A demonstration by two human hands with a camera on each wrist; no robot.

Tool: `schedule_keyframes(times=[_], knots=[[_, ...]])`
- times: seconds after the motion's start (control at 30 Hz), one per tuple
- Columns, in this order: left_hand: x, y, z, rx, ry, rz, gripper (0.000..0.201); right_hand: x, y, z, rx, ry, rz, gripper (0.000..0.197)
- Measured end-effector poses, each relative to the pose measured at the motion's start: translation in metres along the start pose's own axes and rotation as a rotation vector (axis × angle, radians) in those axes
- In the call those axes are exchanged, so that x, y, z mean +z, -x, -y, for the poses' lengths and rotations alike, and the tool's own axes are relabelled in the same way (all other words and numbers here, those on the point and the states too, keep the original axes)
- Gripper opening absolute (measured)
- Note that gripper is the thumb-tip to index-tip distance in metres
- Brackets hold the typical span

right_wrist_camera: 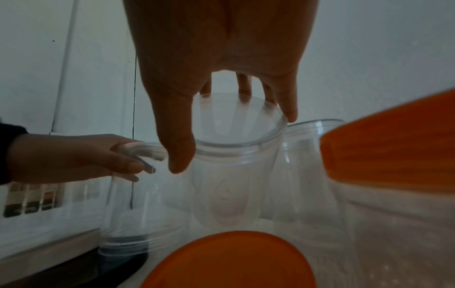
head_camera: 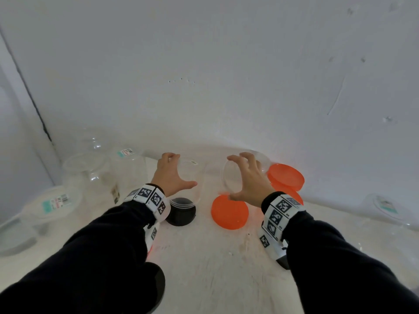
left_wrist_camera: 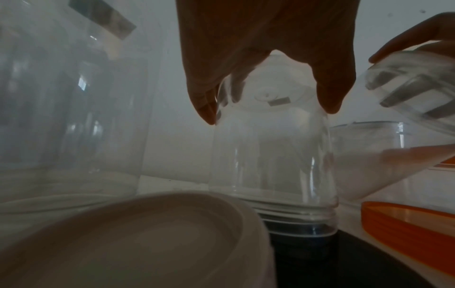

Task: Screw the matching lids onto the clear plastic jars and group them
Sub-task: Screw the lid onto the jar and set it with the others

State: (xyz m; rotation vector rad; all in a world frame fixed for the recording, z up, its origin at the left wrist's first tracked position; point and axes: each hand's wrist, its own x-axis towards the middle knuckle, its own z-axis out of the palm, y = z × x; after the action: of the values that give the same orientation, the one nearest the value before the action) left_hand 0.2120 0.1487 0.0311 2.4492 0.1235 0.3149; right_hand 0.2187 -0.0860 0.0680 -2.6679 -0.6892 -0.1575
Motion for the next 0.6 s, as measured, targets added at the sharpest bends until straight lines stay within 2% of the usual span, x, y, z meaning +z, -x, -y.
schedule_keyframes(times=[0.4,0.6], knots=[[0.001,-0.002,-0.001,-0.011,-0.004,-0.004,0.096,-0.003,-0.021,0.003,-0.026,0.102,0.221,0.099],[0.001,-0.003,0.001,-0.007,-0.004,-0.008,0.096,-0.005,-0.022,0.004,-0.005,0.199,0.339,0.09]])
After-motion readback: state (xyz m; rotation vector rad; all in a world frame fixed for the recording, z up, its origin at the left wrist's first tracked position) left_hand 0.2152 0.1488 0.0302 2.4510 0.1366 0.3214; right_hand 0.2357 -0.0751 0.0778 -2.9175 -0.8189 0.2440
